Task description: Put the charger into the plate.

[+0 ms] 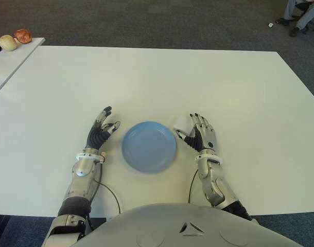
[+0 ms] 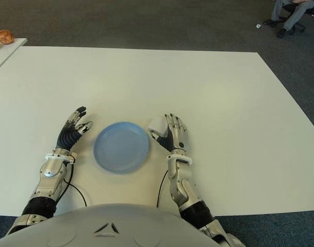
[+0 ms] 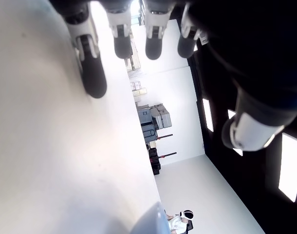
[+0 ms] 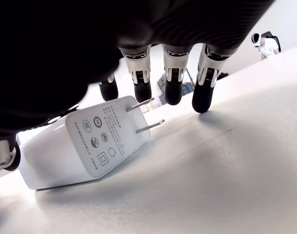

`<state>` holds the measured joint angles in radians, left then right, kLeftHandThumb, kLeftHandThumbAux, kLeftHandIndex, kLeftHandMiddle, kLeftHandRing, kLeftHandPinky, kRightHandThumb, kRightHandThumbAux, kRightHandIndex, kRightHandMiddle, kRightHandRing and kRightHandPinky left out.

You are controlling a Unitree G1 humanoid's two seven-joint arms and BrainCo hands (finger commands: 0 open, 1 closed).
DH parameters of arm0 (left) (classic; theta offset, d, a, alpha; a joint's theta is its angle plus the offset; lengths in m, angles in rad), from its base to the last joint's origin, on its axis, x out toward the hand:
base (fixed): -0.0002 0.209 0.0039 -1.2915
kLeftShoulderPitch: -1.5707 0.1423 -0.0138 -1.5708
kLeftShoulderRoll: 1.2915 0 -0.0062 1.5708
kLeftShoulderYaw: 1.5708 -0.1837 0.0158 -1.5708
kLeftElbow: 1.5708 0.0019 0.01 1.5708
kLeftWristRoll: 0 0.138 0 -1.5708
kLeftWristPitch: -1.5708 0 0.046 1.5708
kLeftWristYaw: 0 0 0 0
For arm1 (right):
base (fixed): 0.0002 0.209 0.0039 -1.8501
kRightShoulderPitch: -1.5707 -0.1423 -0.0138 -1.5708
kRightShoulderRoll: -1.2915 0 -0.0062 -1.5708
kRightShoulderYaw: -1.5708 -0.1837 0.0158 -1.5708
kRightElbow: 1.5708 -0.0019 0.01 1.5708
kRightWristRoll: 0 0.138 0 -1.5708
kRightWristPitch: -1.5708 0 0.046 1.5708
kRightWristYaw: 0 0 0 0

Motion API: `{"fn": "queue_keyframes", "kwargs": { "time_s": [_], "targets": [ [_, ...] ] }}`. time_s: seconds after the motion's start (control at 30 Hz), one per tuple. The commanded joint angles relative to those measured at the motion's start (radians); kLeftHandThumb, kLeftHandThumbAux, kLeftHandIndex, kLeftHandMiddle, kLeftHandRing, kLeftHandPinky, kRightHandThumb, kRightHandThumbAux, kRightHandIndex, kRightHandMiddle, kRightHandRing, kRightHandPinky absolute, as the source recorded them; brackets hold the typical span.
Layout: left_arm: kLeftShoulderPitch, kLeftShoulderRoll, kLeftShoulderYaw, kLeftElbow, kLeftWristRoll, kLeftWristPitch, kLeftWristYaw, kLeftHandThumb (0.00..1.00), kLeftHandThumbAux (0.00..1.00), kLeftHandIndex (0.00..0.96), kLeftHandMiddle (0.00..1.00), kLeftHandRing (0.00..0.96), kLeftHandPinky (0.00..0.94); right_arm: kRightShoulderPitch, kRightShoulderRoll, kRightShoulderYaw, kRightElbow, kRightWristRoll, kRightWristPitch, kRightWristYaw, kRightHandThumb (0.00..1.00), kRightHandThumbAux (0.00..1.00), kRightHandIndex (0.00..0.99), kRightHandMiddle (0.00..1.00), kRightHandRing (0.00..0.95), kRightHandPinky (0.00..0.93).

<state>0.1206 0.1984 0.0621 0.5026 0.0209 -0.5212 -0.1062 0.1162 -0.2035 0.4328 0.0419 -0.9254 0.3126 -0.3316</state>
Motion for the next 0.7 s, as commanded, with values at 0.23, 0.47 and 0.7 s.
{"fn": "queue_keyframes", "kwargs": {
  "time_s": [0.23,0.47,0.7],
  "targets": [
    [0.043,-0.028,-0.027,0.090,0.023,0.044,0.007,0.000,0.573,0.089,0.083,0.078,0.083,-0.043,-0.051,-0.035,0.067,0.090,-0.123,0.030,0.339,0.333,0.000,0.015,0.021,0.076],
    [0.049,-0.027,-0.025,0.082,0.013,0.051,-0.001,0.000,0.579,0.087,0.076,0.070,0.072,-0.067,-0.080,-0.036,0.126,0.104,-0.160,0.041,0.333,0.346,0.000,0.012,0.021,0.082],
    [0.054,-0.030,-0.021,0.076,0.008,0.047,0.001,0.000,0.586,0.086,0.084,0.077,0.084,-0.070,-0.095,-0.032,0.148,0.100,-0.176,0.043,0.333,0.365,0.000,0.022,0.037,0.107]
  ]
}}
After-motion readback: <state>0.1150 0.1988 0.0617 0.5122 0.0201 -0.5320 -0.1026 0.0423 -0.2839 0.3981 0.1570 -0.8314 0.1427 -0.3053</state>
